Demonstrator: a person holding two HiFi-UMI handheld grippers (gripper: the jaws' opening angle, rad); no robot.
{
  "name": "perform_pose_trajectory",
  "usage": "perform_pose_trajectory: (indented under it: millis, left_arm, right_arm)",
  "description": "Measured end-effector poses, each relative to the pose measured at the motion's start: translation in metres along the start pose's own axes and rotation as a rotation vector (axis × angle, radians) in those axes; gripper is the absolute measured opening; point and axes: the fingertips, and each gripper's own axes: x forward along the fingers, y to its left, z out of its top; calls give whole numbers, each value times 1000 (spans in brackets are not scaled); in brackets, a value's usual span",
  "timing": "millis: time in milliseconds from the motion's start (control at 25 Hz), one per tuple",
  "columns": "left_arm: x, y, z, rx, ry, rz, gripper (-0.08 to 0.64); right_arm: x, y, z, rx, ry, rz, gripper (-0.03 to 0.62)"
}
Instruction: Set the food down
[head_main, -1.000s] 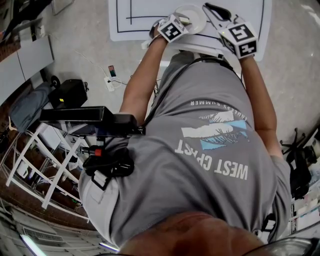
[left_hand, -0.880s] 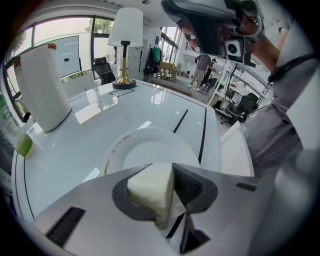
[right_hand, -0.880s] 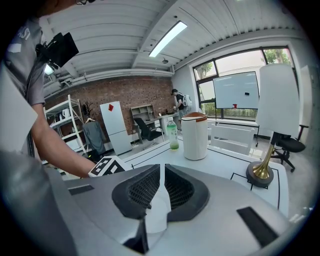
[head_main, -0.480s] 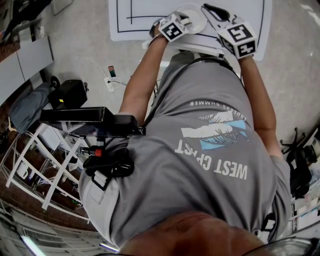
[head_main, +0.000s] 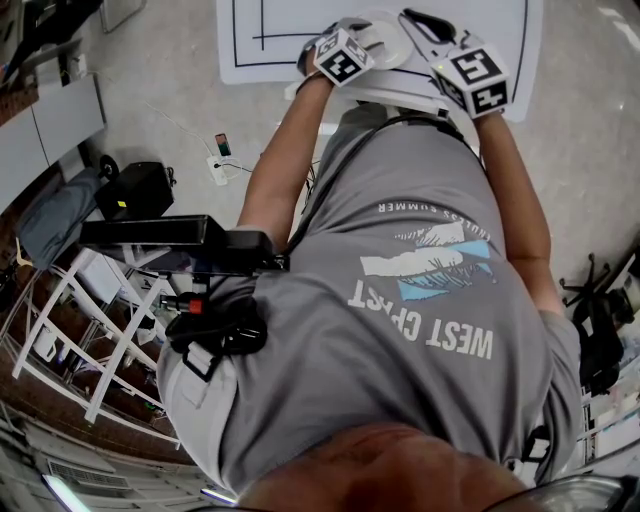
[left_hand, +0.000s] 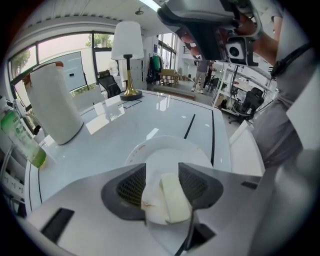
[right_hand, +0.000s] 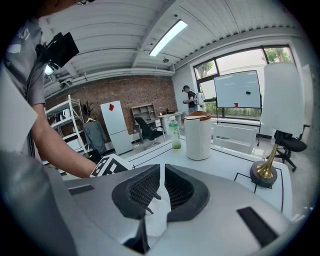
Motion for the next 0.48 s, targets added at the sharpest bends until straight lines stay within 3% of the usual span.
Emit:
perform_pose_trajectory:
  millis: [480]
  left_arm:
    - [-9, 22, 8, 5, -78, 78, 221]
  right_arm:
    - [8, 6, -2, -3, 18, 8, 11]
